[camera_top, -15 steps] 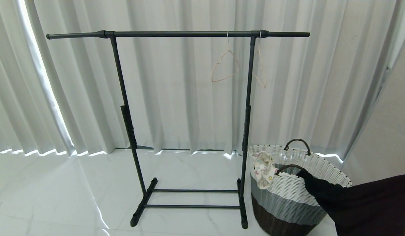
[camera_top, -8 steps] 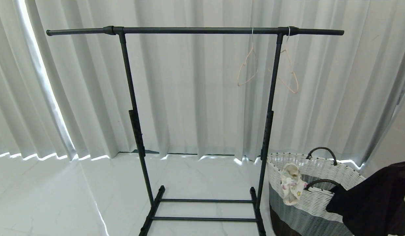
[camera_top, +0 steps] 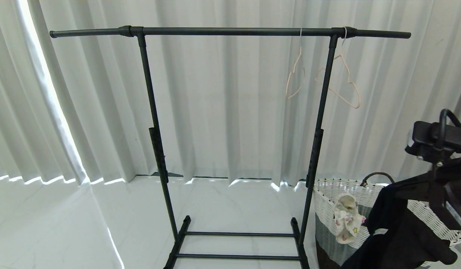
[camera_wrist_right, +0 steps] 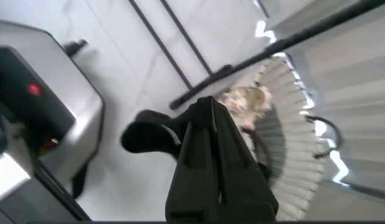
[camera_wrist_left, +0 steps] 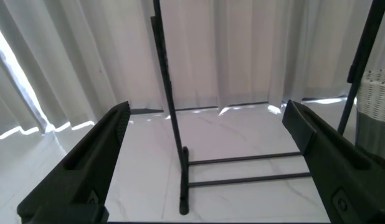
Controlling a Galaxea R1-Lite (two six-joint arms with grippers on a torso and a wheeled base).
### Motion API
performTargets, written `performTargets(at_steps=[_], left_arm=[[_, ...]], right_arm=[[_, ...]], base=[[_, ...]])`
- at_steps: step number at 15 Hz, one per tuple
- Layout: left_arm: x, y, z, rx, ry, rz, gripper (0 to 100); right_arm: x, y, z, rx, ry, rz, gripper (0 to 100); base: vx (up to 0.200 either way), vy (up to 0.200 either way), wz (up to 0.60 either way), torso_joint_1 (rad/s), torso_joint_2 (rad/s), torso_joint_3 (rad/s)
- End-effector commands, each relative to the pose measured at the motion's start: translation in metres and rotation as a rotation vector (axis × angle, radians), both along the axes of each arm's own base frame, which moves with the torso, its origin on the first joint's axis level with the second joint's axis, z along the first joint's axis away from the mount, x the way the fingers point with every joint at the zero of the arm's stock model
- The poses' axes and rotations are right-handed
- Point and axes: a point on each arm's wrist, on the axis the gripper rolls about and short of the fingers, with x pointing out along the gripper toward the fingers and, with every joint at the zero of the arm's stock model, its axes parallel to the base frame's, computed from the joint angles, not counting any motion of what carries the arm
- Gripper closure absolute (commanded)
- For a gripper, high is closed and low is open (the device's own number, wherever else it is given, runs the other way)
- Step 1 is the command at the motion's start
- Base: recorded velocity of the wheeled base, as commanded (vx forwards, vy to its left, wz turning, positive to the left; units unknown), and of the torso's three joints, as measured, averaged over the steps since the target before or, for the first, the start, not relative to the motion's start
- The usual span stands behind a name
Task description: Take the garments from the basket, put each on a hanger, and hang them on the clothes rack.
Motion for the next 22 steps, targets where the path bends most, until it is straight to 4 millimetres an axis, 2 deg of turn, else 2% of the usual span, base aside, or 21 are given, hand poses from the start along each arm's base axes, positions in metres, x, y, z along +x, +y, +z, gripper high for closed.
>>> performTargets(at_steps=[1,3,4,5,6,7,8,10,12,13,14,15,16,19,22], left_arm=[[0.000,0.000,0.000,-0.006,0.002,0.001,0],[0.000,0.000,0.000,-0.027,0.007,0.004,0],[-0.001,0.000,0.012,-0.040,-0.011,-0.012,0],[0.002,0.001,0.050,-0.111,-0.008,-0.047,0],[0.014,0.000,0.093,-0.192,-0.002,-0.077,0],[0.029,-0.001,0.124,-0.203,0.000,-0.091,0],[0.054,-0.004,0.153,-0.203,0.031,-0.104,0],[0.095,-0.015,0.181,-0.193,0.107,-0.190,0],[0.132,-0.038,0.198,-0.181,0.175,-0.313,0],[0.150,-0.057,0.201,-0.190,0.231,-0.390,0],[0.159,-0.069,0.202,-0.203,0.261,-0.426,0],[0.177,-0.096,0.201,-0.240,0.336,-0.475,0],[0.187,-0.118,0.191,-0.241,0.413,-0.506,0],[0.194,-0.183,0.141,-0.120,0.634,-0.627,0],[0.193,-0.233,0.094,-0.013,0.804,-0.691,0]], right_arm=[[0.009,0.026,-0.012,0.015,0.067,0.052,100],[0.013,0.040,-0.016,0.042,0.086,0.070,100],[0.015,0.046,-0.016,0.052,0.078,0.083,100],[0.018,0.050,-0.017,0.061,0.066,0.090,100],[0.022,0.055,-0.019,0.067,0.059,0.099,100],[0.024,0.058,-0.019,0.074,0.056,0.108,100],[0.029,0.065,-0.021,0.090,0.049,0.128,100],[0.033,0.078,-0.016,0.129,0.027,0.143,100],[0.035,0.086,-0.007,0.167,0.025,0.139,100],[0.036,0.088,-0.004,0.176,0.017,0.140,100],[0.037,0.089,-0.002,0.180,0.011,0.140,100],[0.038,0.093,0.003,0.192,-0.003,0.153,100],[0.039,0.095,0.005,0.199,-0.006,0.152,100],[0.043,0.098,0.005,0.207,0.004,0.143,100],[0.044,0.099,0.003,0.206,0.010,0.141,100]], base=[[0.000,0.000,0.00,0.000,0.00,0.000],[0.000,0.000,0.00,0.000,0.00,0.000],[0.000,0.000,0.00,0.000,0.00,0.000],[0.000,0.000,0.00,0.000,0.00,0.000],[0.000,0.000,0.00,0.000,0.00,0.000],[0.000,0.000,0.00,0.000,0.00,0.000],[0.000,0.000,0.00,0.000,0.00,0.000],[0.000,0.000,0.00,0.000,0.00,0.000],[0.000,0.000,0.00,0.000,0.00,0.000],[0.000,0.000,0.00,0.000,0.00,0.000],[0.000,0.000,0.00,0.000,0.00,0.000],[0.000,0.000,0.00,0.000,0.00,0.000],[0.000,0.000,0.00,0.000,0.00,0.000],[0.000,0.000,0.00,0.000,0.00,0.000],[0.000,0.000,0.00,0.000,0.00,0.000]])
